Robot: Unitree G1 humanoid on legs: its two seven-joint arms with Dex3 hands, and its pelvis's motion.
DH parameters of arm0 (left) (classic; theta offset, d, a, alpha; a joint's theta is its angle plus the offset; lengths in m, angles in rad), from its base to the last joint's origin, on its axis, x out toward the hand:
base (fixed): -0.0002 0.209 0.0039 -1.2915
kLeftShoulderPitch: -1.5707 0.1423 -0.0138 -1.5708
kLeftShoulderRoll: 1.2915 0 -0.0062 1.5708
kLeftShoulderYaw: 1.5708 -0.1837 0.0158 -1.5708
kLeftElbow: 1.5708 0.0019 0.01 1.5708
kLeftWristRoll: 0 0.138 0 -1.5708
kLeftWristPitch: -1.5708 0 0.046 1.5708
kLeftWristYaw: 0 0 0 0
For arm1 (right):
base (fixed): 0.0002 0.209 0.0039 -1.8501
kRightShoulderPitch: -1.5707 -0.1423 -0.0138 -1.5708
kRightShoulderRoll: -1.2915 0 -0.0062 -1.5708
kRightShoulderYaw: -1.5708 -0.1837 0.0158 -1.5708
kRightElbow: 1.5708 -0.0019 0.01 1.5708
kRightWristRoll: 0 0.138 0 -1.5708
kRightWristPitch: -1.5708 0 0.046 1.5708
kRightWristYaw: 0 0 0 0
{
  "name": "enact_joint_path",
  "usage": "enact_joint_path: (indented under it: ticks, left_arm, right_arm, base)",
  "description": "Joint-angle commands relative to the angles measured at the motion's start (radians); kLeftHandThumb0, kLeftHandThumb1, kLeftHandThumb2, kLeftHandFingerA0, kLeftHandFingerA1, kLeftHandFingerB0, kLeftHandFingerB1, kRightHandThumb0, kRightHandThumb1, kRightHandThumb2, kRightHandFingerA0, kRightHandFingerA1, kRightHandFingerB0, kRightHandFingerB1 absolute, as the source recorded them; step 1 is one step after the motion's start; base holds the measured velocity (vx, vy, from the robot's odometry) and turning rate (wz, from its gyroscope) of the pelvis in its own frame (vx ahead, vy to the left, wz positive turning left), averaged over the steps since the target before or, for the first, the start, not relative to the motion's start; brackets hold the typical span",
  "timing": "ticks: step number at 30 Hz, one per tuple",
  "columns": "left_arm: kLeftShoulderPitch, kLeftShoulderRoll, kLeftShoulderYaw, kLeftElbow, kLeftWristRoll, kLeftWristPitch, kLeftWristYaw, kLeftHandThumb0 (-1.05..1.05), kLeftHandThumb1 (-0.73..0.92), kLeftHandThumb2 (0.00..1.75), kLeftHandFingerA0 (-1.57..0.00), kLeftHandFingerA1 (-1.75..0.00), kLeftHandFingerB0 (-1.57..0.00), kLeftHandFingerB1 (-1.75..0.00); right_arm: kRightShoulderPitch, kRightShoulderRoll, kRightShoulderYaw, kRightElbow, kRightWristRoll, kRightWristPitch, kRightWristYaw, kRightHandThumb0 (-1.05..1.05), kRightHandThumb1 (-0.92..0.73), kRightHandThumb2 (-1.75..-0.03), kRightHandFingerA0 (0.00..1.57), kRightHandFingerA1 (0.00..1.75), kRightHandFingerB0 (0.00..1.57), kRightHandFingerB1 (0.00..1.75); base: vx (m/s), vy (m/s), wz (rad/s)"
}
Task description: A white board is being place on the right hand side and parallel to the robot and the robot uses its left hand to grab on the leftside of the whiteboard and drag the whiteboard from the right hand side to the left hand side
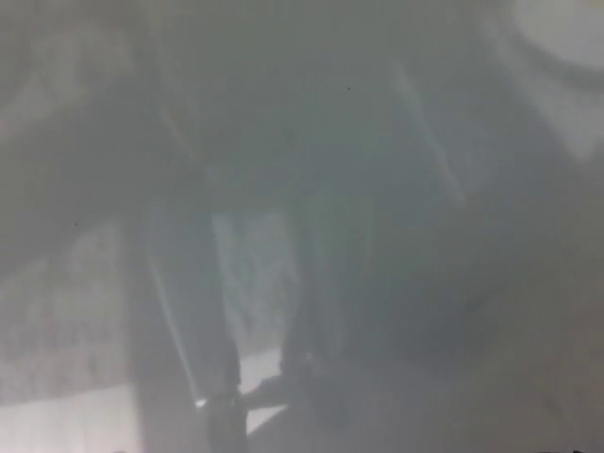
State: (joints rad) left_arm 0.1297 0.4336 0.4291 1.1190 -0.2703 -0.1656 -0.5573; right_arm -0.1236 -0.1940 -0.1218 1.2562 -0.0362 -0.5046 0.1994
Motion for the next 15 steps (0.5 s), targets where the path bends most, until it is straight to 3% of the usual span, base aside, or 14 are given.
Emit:
enact_joint_path:
  ticks: [1,5,9,10,11,12,13,15]
  left_arm:
    - [0.026,-0.032,-0.043,-0.003,0.07,-0.102,0.158,-0.17,0.67,0.64,-0.25,-0.33,-0.18,-0.3]
    - [0.054,-0.061,-0.048,-0.069,0.083,-0.237,0.222,-0.16,0.65,0.6,-0.38,-0.35,-0.34,-0.32]
    - [0.069,-0.085,-0.028,-0.109,0.048,-0.26,0.202,-0.17,0.65,0.6,-0.52,-0.43,-0.39,-0.34]
    - [0.071,-0.088,-0.025,-0.119,0.04,-0.252,0.194,-0.18,0.64,0.59,-0.58,-0.52,-0.39,-0.34]
    - [0.073,-0.091,-0.023,-0.126,0.037,-0.248,0.192,-0.18,0.64,0.59,-0.58,-0.52,-0.39,-0.34]
    - [0.076,-0.085,-0.024,-0.105,0.033,-0.231,0.167,-0.28,0.54,0.69,-0.57,-0.84,-0.4,-0.42]
    - [0.07,-0.086,-0.016,-0.1,0.015,-0.207,0.143,-0.19,0.62,0.58,-0.51,-1.03,-0.52,-0.39]
    - [0.046,-0.084,0.011,-0.094,-0.037,-0.132,0.079,-0.2,0.61,0.57,-0.49,-1.03,-0.51,-0.38]
  right_arm:
    - [0.011,-0.002,-0.015,0.002,0.017,0.01,-0.001,-0.45,-0.52,-0.89,0.85,0.74,0.55,0.59]
    - [-0.019,-0.004,-0.019,0.0,0.021,0.022,0.017,-0.47,-0.52,-0.89,0.83,0.76,0.56,0.59]
    - [-0.015,-0.004,-0.025,0.002,0.026,0.02,0.023,-0.46,-0.5,-0.9,0.82,0.77,0.56,0.6]
    - [-0.014,-0.005,-0.024,0.003,0.022,0.016,0.021,-0.44,-0.61,-0.6,0.9,0.67,0.64,0.44]
    - [-0.014,-0.005,-0.024,0.003,0.02,0.014,0.02,-0.44,-0.61,-0.6,0.9,0.67,0.64,0.44]
    - [0.002,-0.004,-0.026,0.006,0.023,0.009,0.024,-0.48,-0.49,-0.89,0.84,0.74,0.57,0.59]
    - [0.004,-0.005,-0.024,0.006,0.018,0.008,0.021,-0.45,-0.49,-0.9,0.83,0.74,0.52,0.58]
    - [-0.005,-0.005,-0.014,0.004,0.004,0.012,0.003,-0.47,-0.51,-0.89,0.84,0.74,0.53,0.58]
  base:
    - [0.0,0.0,0.0]
    - [0.0,0.0,0.0]
    - [0.0,0.0,0.0]
    - [0.0,0.0,0.0]
    - [0.0,0.0,0.0]
    - [0.0,0.0,0.0]
    - [0.0,0.0,0.0]
    - [0.0,0.0,0.0]
